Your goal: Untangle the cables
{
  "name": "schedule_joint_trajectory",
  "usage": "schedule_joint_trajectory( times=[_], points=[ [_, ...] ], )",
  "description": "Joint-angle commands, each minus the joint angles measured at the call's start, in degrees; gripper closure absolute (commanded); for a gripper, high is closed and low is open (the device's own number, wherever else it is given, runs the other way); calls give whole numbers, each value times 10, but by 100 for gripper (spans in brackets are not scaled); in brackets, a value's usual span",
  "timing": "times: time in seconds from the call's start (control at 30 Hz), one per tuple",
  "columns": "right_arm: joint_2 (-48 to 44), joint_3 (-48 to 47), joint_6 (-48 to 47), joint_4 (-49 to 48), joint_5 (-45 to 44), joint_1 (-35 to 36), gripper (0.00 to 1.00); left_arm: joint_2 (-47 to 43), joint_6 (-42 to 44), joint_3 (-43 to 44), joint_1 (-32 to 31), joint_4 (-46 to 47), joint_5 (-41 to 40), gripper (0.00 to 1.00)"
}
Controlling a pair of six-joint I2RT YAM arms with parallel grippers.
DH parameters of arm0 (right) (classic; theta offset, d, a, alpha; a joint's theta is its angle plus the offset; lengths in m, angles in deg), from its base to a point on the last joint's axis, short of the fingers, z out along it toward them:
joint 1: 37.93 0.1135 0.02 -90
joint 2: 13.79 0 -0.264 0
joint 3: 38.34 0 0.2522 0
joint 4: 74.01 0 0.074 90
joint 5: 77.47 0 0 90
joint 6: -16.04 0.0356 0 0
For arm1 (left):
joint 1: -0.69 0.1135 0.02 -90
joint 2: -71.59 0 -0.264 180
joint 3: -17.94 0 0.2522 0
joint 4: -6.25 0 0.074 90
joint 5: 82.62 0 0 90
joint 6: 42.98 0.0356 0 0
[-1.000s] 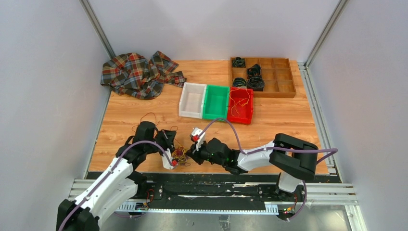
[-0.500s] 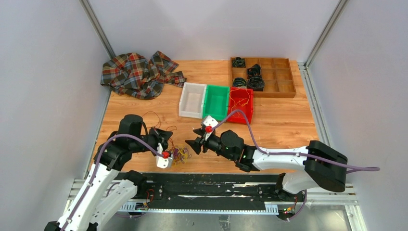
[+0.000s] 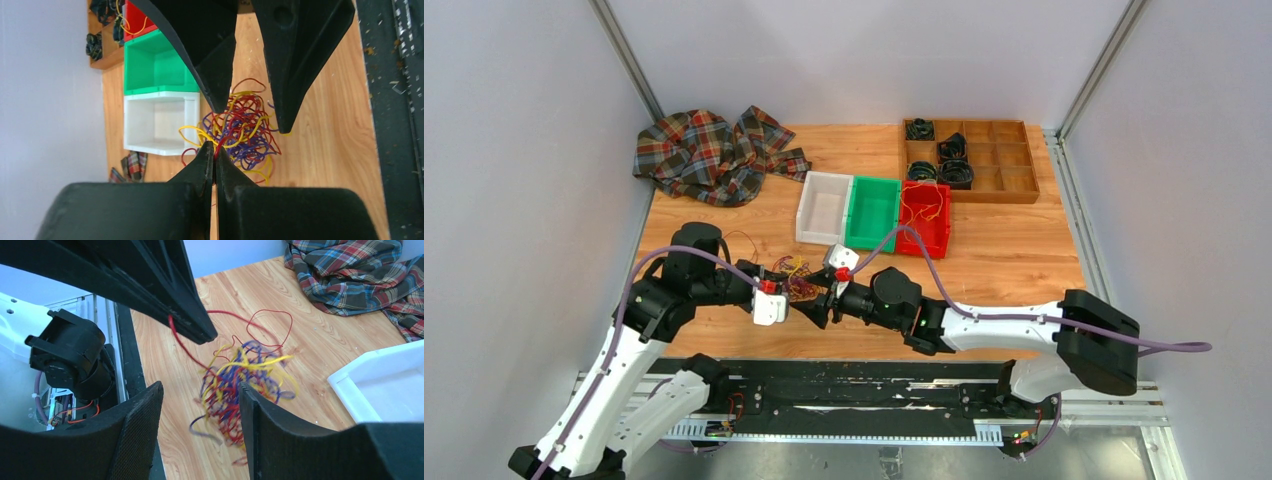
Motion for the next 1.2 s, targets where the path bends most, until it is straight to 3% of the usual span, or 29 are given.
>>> schedule_joint_trajectory(
  times=[0.0, 0.7, 1.17],
  points=[
    [12, -24, -2, -15, -1, 6, 43, 5, -61, 24, -9, -3, 34, 100],
    [39, -43, -1, -11, -18, 6, 62, 44, -208, 93, -41, -2, 84, 100],
    [47, 55, 26, -25, -51, 4, 80, 56, -239, 141, -46, -2, 90, 100]
  ],
)
